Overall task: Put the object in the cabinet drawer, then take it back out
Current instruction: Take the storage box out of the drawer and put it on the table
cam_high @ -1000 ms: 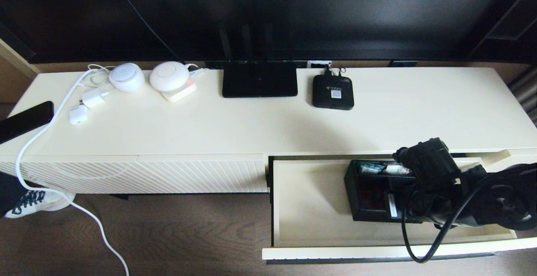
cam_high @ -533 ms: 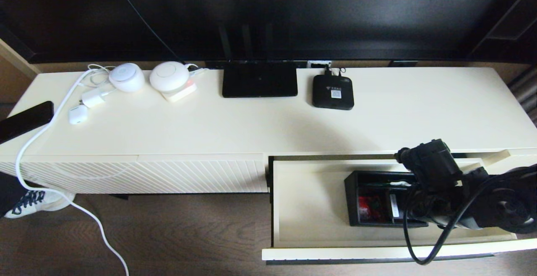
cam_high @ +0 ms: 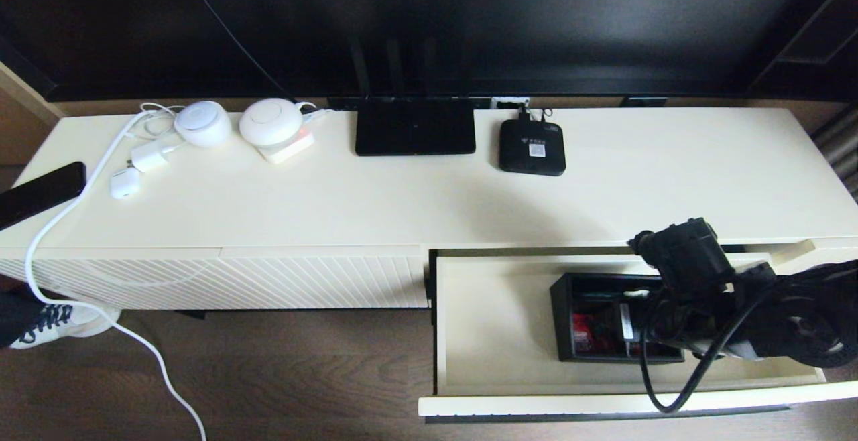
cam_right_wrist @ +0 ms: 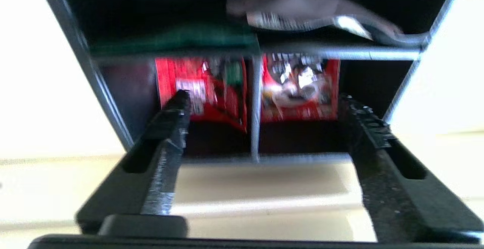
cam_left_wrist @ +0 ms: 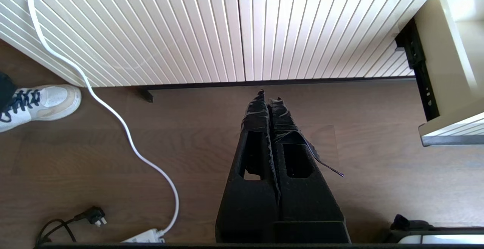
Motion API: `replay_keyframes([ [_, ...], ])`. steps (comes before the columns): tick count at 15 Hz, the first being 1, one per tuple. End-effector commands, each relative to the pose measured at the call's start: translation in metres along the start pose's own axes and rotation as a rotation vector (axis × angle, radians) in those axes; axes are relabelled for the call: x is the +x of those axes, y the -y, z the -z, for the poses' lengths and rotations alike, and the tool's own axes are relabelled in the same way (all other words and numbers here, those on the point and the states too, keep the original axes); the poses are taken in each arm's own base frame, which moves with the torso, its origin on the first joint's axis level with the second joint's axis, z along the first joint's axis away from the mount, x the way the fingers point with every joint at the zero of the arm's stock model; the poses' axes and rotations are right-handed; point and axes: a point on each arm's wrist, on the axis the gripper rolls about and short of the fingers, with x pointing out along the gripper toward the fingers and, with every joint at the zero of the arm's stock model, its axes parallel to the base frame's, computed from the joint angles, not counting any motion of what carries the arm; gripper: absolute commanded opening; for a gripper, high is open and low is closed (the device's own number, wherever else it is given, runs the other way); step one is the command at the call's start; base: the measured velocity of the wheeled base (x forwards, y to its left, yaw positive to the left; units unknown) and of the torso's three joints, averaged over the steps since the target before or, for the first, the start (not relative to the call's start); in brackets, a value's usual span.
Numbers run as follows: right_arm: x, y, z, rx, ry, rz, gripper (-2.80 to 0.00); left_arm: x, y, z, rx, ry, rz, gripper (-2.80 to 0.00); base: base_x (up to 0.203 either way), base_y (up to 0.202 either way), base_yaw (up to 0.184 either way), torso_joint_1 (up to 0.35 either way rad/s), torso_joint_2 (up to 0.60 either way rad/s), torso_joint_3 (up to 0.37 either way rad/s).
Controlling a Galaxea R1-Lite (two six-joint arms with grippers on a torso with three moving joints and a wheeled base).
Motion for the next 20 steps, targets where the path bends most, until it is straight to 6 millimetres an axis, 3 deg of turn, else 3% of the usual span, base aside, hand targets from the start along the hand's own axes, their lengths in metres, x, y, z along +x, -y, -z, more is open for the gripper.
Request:
replay_keyframes([
  [1, 0.011, 0.0, 0.004, -0.001, -0.017, 0.011, 0.0, 0.0, 0.0, 0.0, 0.0, 0.001, 0.0, -2.8, 0.0, 0.0, 0.0, 0.0, 0.0, 0.0],
  [8, 0.024, -0.001, 0.008, 0.04, -0.03, 0.012, 0.0, 0.0, 0.0, 0.0, 0.0, -0.001, 0.0, -2.8, 0.0, 0.0, 0.0, 0.0, 0.0, 0.0],
  [17, 0.026, -0.002, 0.01, 0.049, -0.05, -0.009, 0.0, 0.0, 0.0, 0.0, 0.0, 0.0, 0.0, -2.8, 0.0, 0.0, 0.0, 0.0, 0.0, 0.0],
  [18, 0.026, -0.002, 0.01, 0.05, -0.049, -0.01, -2.8, 0.0, 0.0, 0.0, 0.0, -0.001, 0.0, -2.8, 0.0, 0.0, 0.0, 0.0, 0.0, 0.0],
  [20, 0.025, -0.002, 0.008, 0.051, -0.043, -0.014, -2.8, 0.0, 0.0, 0.0, 0.0, -0.001, 0.0, -2.8, 0.0, 0.0, 0.0, 0.0, 0.0, 0.0],
])
